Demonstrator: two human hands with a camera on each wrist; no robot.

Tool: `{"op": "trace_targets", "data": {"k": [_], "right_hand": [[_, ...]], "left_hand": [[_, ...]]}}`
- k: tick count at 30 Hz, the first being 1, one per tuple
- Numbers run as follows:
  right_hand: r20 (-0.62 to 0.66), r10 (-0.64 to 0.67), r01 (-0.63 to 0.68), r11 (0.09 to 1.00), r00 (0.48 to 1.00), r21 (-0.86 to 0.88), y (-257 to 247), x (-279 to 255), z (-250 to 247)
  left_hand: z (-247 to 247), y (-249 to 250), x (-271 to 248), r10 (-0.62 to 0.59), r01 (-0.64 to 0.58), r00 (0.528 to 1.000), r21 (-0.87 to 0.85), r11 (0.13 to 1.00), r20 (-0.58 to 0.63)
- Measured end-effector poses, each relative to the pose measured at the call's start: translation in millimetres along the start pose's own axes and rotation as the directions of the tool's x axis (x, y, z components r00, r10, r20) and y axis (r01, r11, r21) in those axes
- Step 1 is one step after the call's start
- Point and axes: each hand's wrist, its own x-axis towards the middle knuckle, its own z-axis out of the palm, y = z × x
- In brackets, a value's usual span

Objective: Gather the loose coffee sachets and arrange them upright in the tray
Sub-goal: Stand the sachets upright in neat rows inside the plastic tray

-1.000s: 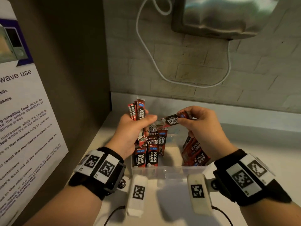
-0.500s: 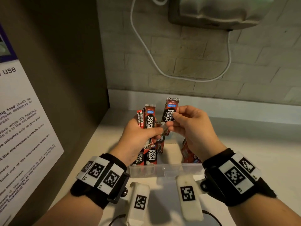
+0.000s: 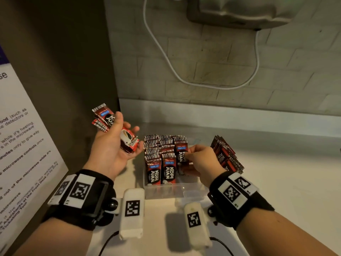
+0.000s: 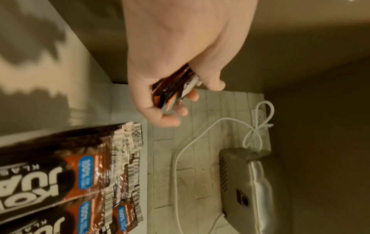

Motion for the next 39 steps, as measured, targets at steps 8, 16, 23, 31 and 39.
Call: {"op": "trace_targets", "data": {"k": [8,16,23,31,39], "right_hand": [[0.033,0.037,-0.037,0.999,0.999,-0.004,2,19,1],[0.02,-0.006,0.006,1.0,1.0,-0.003,10,25,1],[0.038,-0.02,0.021,1.0,0.999,-0.024,10,25,2],[-0.003,-0.049,0.049,0.998,0.999,-0.029,11,24,3],[-0.099,-0.246,0.245,0.969,0.964,-0.028,-14,-3,-1]], "left_hand": [[-11,-7,-3,-0.058,0.058,0.998,-0.017,0.998,-0.01],[-12,-10,-5,-0.063,0.063,0.998,-0.01,0.998,0.025],[-7,-12,-9,-0.089,0.088,0.995,0.008,0.996,0.051],[-7,-8,-12,-0.137,0.136,0.986,0.027,0.99,0.092],[2,-3,-23,-0.178,0.163,0.97,0.104,0.981,0.164]]}}
